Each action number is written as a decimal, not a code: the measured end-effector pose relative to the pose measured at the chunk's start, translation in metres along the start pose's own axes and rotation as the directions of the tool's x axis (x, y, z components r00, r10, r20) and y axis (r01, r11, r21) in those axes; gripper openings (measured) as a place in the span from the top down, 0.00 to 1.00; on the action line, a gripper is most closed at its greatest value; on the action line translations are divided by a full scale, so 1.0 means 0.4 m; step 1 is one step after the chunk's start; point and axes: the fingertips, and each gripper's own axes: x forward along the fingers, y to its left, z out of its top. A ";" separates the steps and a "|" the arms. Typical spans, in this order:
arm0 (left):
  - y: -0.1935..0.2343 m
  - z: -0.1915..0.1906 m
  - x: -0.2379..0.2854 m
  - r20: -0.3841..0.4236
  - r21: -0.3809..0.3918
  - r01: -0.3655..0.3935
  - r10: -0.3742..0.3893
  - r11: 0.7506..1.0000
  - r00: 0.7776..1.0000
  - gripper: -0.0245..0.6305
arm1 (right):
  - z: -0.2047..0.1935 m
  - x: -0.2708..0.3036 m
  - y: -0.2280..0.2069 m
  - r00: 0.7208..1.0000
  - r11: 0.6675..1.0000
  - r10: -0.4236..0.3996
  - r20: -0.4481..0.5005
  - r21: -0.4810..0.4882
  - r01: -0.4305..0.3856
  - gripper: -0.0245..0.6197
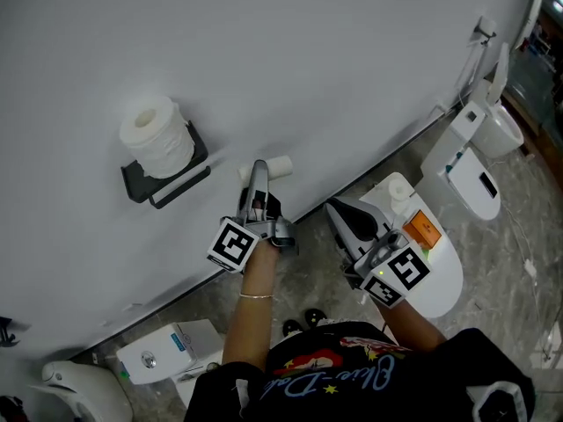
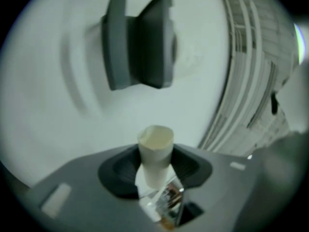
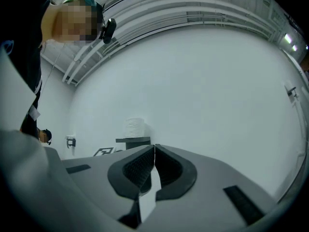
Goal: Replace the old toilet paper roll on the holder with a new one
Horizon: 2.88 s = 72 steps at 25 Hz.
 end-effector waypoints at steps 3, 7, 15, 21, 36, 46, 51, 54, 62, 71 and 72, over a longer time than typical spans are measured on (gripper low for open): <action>-0.040 -0.013 -0.114 -0.105 0.399 -0.072 0.123 0.914 0.987 0.68 | 0.002 -0.010 -0.007 1.000 1.000 -0.012 0.010 -0.001 0.012 0.95; -0.078 0.075 -0.274 -0.053 0.762 -0.159 0.306 0.627 0.951 0.68 | -0.025 0.014 0.013 1.000 0.999 0.020 -0.004 0.033 -0.020 0.94; -0.085 0.170 -0.469 0.101 0.906 -0.267 0.448 0.327 0.889 0.68 | -0.069 0.105 0.151 0.982 0.981 0.185 -0.020 0.060 -0.184 0.95; -0.103 0.203 -0.523 0.158 0.903 -0.313 0.450 0.293 0.879 0.68 | -0.086 0.134 0.213 0.968 0.966 0.251 -0.021 0.073 -0.249 0.94; -0.115 0.228 -0.559 0.185 0.886 -0.337 0.424 0.318 0.886 0.68 | -0.022 0.173 0.324 0.882 0.882 0.471 0.007 -0.016 -0.471 0.94; -0.133 0.254 -0.586 0.218 0.880 -0.359 0.407 0.311 0.887 0.68 | 0.209 0.411 0.400 0.701 0.474 0.625 -0.344 -0.546 -0.691 0.73; -0.130 0.282 -0.621 0.262 0.858 -0.405 0.409 0.316 0.874 0.68 | 0.188 0.545 0.406 0.565 0.141 0.461 -0.685 -0.572 -0.808 0.69; -0.126 0.290 -0.648 0.280 0.846 -0.431 0.427 0.313 0.860 0.68 | 0.158 0.588 0.397 0.458 0.124 0.367 -0.809 -0.446 -0.886 0.65; -0.125 0.324 -0.704 0.336 0.819 -0.492 0.447 0.297 0.829 0.68 | 0.085 0.637 0.359 0.317 0.087 0.167 -0.934 -0.306 -0.948 0.63; -0.123 0.320 -0.697 0.328 0.817 -0.488 0.448 0.307 0.832 0.68 | 0.101 0.621 0.348 0.412 0.151 0.267 -0.871 -0.384 -0.911 0.64; -0.125 0.317 -0.691 0.321 0.821 -0.480 0.446 0.308 0.836 0.68 | 0.109 0.613 0.341 0.443 0.172 0.305 -0.843 -0.408 -0.896 0.65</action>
